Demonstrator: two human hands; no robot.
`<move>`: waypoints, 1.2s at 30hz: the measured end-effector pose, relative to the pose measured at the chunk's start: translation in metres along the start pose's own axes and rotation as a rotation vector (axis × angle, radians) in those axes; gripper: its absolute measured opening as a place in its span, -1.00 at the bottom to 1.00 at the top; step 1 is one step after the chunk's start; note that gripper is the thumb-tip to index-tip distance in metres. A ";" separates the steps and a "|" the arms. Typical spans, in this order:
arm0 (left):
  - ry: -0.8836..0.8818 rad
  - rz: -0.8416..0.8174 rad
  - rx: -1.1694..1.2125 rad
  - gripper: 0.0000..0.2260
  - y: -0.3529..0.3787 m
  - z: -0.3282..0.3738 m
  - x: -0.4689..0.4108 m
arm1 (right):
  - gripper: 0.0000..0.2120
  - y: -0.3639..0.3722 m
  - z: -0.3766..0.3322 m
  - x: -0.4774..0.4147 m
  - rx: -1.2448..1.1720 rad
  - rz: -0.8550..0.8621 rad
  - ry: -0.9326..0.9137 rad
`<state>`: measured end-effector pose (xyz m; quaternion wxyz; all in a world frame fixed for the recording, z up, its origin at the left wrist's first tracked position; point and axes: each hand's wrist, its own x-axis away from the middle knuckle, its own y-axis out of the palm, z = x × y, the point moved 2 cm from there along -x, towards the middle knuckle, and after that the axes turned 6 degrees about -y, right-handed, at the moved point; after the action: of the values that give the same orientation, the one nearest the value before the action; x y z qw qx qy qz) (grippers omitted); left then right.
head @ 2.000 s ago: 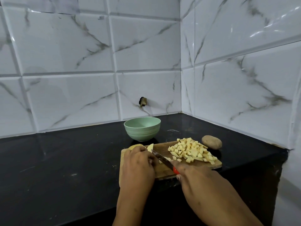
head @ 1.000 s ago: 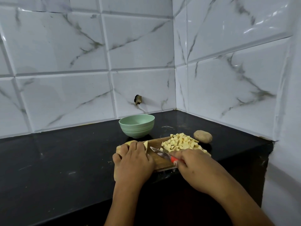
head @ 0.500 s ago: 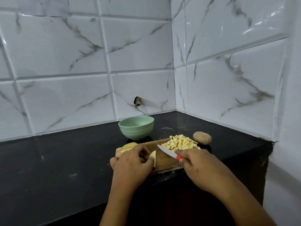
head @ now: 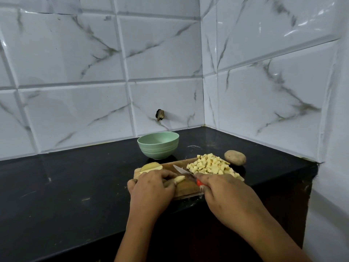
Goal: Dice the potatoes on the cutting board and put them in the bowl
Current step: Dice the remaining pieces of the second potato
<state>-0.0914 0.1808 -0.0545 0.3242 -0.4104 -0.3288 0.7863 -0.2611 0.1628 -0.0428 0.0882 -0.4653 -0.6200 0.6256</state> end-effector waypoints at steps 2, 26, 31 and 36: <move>-0.001 -0.009 -0.009 -0.81 0.000 0.000 -0.002 | -0.57 0.002 -0.004 0.002 0.032 -0.014 -0.013; -0.036 -0.024 0.030 -0.83 -0.002 0.004 -0.002 | -0.40 0.021 -0.034 -0.009 0.176 -0.152 -0.029; -0.057 -0.019 0.027 -0.82 -0.001 0.001 -0.001 | -0.43 0.016 -0.029 -0.012 0.161 -0.099 -0.010; -0.067 -0.020 0.019 -0.82 0.001 -0.001 -0.005 | -0.39 0.011 -0.031 0.002 0.129 -0.102 -0.059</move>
<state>-0.0885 0.1768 -0.0536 0.3249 -0.3773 -0.3360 0.7995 -0.2356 0.1833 -0.0474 0.1312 -0.4079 -0.6036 0.6724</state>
